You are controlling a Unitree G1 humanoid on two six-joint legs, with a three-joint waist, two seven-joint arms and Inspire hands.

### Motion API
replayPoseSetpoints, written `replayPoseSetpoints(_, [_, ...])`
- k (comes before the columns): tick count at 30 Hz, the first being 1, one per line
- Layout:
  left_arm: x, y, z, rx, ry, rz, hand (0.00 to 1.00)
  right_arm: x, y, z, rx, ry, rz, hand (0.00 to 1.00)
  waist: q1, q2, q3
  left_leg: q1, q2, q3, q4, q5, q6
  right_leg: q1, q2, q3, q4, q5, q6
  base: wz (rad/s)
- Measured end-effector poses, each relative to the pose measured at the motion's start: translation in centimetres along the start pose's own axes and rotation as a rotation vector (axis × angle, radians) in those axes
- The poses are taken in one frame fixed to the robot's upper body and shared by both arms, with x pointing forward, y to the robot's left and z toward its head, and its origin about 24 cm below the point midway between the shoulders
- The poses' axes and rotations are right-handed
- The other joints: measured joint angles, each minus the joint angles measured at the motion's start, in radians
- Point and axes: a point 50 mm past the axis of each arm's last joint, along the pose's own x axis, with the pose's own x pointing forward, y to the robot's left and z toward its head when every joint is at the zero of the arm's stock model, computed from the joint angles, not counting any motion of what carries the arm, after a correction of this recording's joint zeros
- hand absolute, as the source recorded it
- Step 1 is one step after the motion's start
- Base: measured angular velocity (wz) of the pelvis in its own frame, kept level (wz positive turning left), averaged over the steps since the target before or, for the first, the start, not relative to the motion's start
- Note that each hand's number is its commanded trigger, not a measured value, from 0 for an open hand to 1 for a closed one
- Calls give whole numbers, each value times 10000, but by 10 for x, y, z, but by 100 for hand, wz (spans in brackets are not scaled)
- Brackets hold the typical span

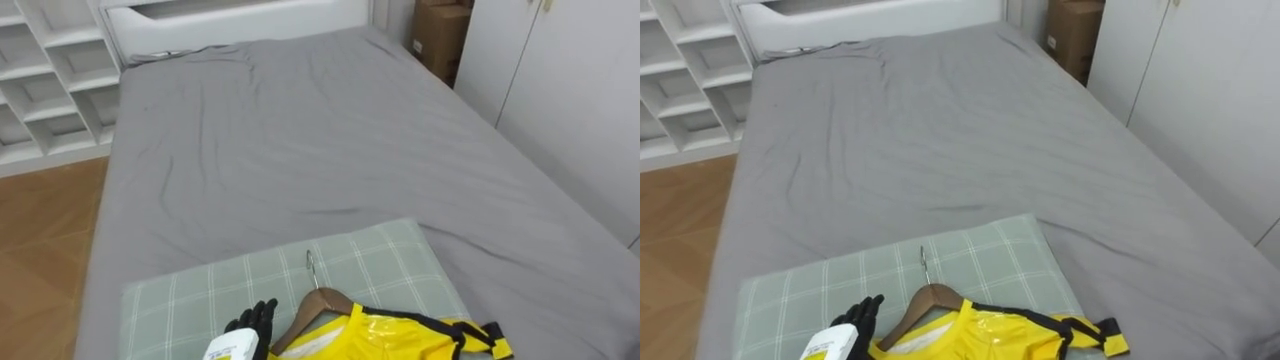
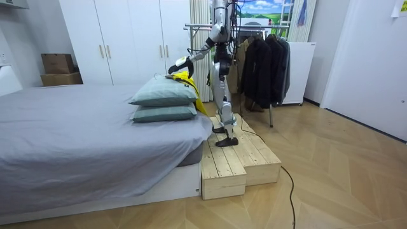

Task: Hang clothes

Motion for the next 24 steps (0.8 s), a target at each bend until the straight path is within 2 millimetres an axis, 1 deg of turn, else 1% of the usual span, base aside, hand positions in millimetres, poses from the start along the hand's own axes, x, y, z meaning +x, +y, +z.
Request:
replayPoseSetpoints(3, [-1,-5,-1,-8,194,-219,0,0,1,0,5,-6,76,0,1,-35,18,-22,6,14,1,0,0,-27,3,-5,10,5,4,0])
replayPoseSetpoints(5, [0,-6,-2,-46,239,-260,0,0,1,1,52,-15,91,0,15,-35,9,-114,12,26,13,0,0,-121,4,-3,33,14,3,0])
replayPoseSetpoints(8, [4,-6,-4,-5,431,-384,0,1,2,3,61,-58,150,0,14,-45,2,-299,24,25,23,22,31,-330,9,-5,59,59,0,0])
replayPoseSetpoints(10, [7,-6,-4,82,496,-583,0,1,3,5,49,-86,216,0,5,-59,18,-344,24,25,23,27,39,-375,9,0,64,76,4,0])
replayPoseSetpoints(14, [11,-6,-3,90,557,-703,0,2,3,7,18,-107,283,0,11,-64,22,-462,21,27,24,29,42,-526,7,21,99,81,6,0])
replayPoseSetpoints(21, [11,-7,-2,28,549,-858,0,2,4,7,27,-18,295,0,25,-76,30,-476,23,34,27,33,48,-529,15,37,41,83,5,0])
replayPoseSetpoints(24, [11,-7,-4,-92,713,-838,0,2,4,7,20,-11,309,0,40,-113,45,-469,23,39,27,33,47,-522,17,37,34,83,5,0])
